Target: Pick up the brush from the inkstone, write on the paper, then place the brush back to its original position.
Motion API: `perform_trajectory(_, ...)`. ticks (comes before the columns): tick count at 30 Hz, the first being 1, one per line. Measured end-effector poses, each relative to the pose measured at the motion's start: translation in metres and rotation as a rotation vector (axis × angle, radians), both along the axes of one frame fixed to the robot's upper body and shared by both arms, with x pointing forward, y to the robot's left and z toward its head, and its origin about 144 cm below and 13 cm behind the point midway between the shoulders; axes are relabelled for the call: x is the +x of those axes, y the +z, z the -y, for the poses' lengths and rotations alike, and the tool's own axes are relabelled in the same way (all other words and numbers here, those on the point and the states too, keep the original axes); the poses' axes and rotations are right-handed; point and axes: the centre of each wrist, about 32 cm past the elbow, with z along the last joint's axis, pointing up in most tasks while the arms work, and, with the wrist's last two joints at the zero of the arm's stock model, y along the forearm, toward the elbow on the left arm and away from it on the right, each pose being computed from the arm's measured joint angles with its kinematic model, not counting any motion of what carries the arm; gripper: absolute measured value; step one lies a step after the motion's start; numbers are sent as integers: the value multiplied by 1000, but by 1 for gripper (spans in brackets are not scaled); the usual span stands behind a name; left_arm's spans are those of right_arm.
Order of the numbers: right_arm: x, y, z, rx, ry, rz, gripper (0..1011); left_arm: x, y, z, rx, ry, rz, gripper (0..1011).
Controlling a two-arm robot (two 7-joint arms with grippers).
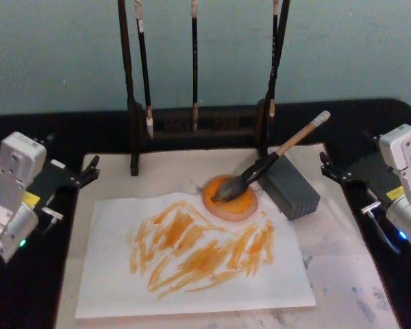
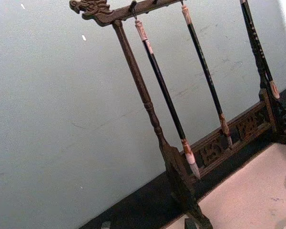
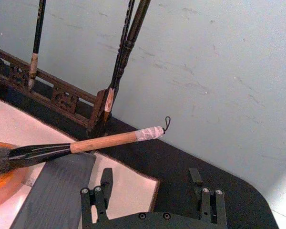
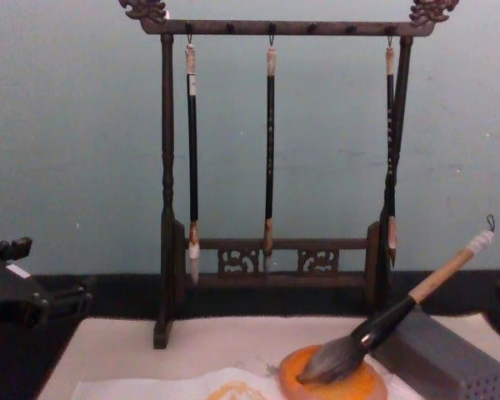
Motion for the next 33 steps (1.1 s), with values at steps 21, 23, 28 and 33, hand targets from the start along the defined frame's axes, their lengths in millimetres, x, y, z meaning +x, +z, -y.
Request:
perform_trajectory(21,0,0,0,0,0,0,1000,0,0,0,0,0,0,1001)
perform_trajectory(23,0,0,0,0,0,0,1000,0,0,0,0,0,0,1001)
perform_trajectory(28,0,0,0,0,0,0,1000,0,0,0,0,0,0,1001)
perform_trajectory(33,0,0,0,0,0,0,1000,0,0,0,0,0,0,1001)
